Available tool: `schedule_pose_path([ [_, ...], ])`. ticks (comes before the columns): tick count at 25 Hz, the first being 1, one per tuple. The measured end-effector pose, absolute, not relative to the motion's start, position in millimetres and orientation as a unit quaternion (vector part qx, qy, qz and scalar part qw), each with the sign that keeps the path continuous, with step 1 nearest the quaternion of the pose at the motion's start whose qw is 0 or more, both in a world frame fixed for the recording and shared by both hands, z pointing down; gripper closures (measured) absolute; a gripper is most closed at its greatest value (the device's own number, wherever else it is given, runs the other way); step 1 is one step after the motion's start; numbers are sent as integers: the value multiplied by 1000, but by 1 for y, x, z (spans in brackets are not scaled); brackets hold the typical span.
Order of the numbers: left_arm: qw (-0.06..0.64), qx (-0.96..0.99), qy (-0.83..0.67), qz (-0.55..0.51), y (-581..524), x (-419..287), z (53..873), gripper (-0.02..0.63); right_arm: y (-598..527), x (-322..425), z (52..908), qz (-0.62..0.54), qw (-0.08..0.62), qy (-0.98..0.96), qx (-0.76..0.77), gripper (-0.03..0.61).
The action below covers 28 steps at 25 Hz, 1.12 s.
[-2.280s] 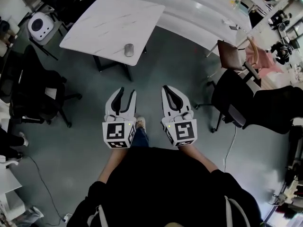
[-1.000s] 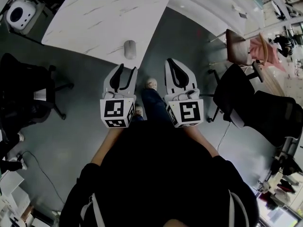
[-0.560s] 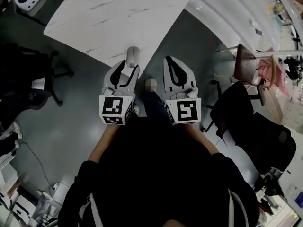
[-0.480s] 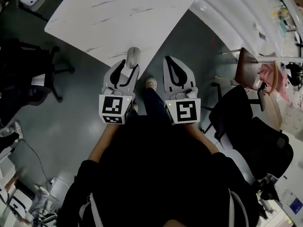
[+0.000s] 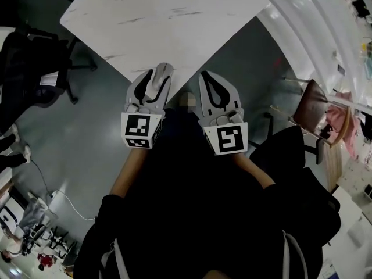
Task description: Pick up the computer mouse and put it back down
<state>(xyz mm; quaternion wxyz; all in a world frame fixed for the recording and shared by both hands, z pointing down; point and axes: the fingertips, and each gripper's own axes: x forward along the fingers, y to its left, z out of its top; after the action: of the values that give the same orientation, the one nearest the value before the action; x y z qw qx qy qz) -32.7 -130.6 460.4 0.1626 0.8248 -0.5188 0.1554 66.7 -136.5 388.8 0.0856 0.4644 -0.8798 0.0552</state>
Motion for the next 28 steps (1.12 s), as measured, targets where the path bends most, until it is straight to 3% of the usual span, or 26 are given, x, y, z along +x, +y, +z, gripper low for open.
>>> schedule_pose_path([
  [16,265,783,-485,287,-134,-32,571,290,-164,78,437,103,121,-881,446,557],
  [28,281,758,-481,338,-135,-34,608,239,-174,73,454,118,140,-869,460,557],
])
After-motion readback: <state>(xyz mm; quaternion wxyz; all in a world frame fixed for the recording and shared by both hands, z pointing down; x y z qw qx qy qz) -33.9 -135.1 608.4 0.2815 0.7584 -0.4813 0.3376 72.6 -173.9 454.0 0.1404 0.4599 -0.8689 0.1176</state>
